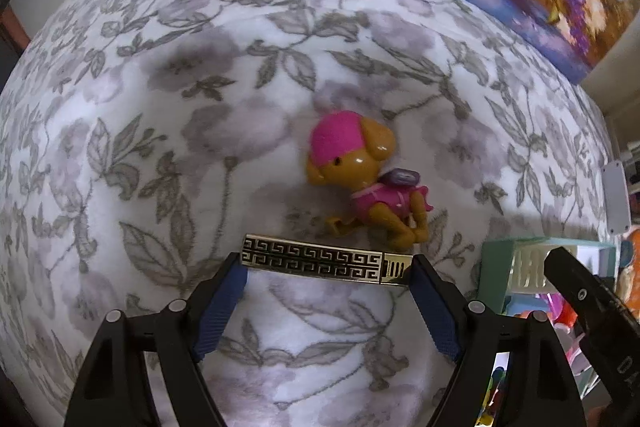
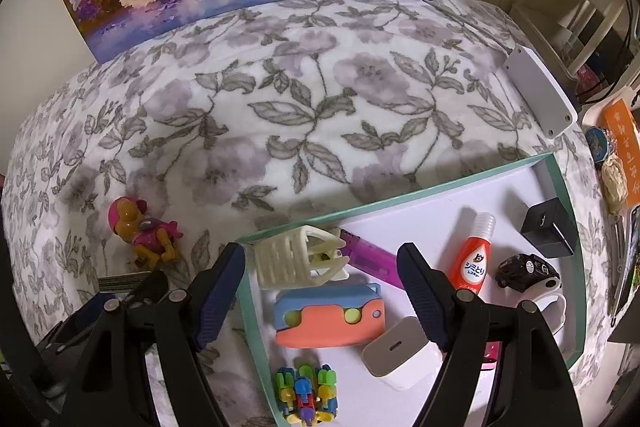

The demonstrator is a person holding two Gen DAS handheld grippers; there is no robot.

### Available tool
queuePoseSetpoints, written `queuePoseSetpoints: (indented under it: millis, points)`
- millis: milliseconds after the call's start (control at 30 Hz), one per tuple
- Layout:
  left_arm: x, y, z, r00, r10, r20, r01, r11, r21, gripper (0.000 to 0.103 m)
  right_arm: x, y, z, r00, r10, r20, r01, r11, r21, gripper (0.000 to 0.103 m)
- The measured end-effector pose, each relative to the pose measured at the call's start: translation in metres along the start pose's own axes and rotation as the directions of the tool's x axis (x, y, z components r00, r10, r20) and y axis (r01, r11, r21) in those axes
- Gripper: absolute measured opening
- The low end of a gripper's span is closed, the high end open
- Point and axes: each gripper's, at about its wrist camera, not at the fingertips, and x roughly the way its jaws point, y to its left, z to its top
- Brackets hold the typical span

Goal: Organize rigid objects
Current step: 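Close the left tool on the gold comb while right tool grasps the toy dog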

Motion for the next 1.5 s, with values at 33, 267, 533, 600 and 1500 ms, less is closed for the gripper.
queuePoseSetpoints:
  millis: [33,267,533,600,1500]
  points:
    - [-0.002,0.004,0.0,1.0,-0.006,0.006,0.006,1.0,-0.012,0.084,-0.001,0.001,0.0,1.0,0.001,0.004,-0.001,1.0,0.0,0.079]
    - [-0.024,0.032,0.011,0.998,-0.033,0.058,0.038,0.997,-0.074,0.084,-0.007,0.01,0.0,0.999,0.033,0.038,-0.034,0.999,0.008,0.079]
    - [-0.051,0.08,0.023,0.991,-0.018,0.133,0.041,0.984,-0.171,0.084,-0.005,0.046,-0.001,0.994,0.09,0.057,-0.086,0.994,-0.064,0.079]
    - [-0.056,0.089,0.024,0.989,-0.005,0.148,0.034,0.981,-0.191,0.084,-0.001,0.058,-0.003,0.994,0.1,0.046,-0.096,0.991,-0.09,0.079]
    - [-0.044,0.148,0.029,0.989,0.017,0.147,0.029,0.95,-0.31,0.084,0.05,0.137,-0.012,0.996,0.084,0.027,-0.075,0.969,-0.237,0.079]
